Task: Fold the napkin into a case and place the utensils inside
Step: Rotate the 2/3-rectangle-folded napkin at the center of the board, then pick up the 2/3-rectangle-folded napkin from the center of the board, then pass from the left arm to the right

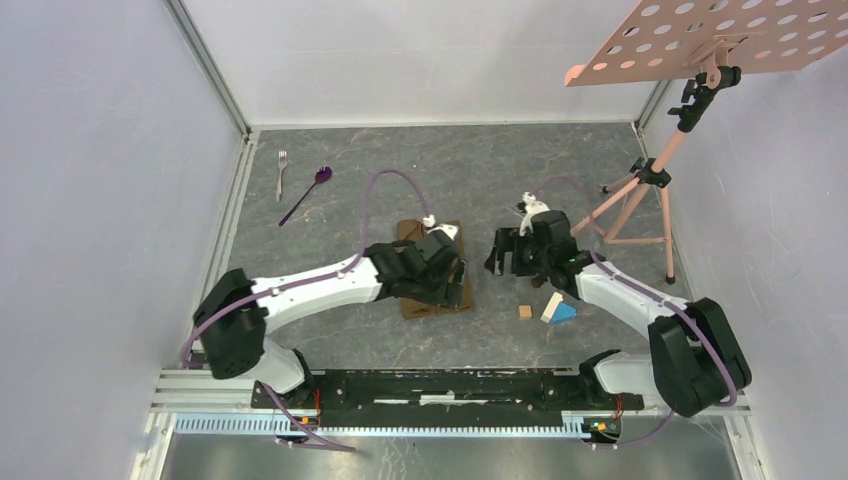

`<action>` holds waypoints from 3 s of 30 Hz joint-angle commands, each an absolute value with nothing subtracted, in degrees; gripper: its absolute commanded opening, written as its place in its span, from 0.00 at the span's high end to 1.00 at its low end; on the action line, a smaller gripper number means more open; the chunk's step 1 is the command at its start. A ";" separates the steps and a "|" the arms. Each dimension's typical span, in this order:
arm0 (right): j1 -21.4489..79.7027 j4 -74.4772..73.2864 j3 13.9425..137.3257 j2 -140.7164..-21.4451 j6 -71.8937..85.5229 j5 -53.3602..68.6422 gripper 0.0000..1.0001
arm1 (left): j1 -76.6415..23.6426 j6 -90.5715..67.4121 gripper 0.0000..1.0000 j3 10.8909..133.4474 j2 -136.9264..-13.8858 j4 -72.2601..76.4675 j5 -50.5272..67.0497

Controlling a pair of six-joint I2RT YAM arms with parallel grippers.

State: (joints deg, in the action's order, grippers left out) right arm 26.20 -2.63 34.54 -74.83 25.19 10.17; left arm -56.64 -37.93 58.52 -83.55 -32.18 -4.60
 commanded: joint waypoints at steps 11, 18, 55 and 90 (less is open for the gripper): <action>20.56 -8.31 31.93 -69.09 23.34 6.15 0.12 | -63.76 -42.38 0.23 81.17 -107.87 -42.00 -16.07; 20.56 -6.47 30.59 -70.29 23.19 7.27 0.12 | -64.88 -42.58 0.33 84.82 -114.24 -45.49 -18.80; 20.57 -3.77 28.59 -70.98 21.41 11.18 0.08 | -64.94 -43.87 0.39 86.68 -116.86 -42.57 -22.28; 25.66 44.19 24.76 -93.89 59.58 29.63 0.08 | -61.40 -46.22 0.98 66.54 -93.90 -30.63 -19.22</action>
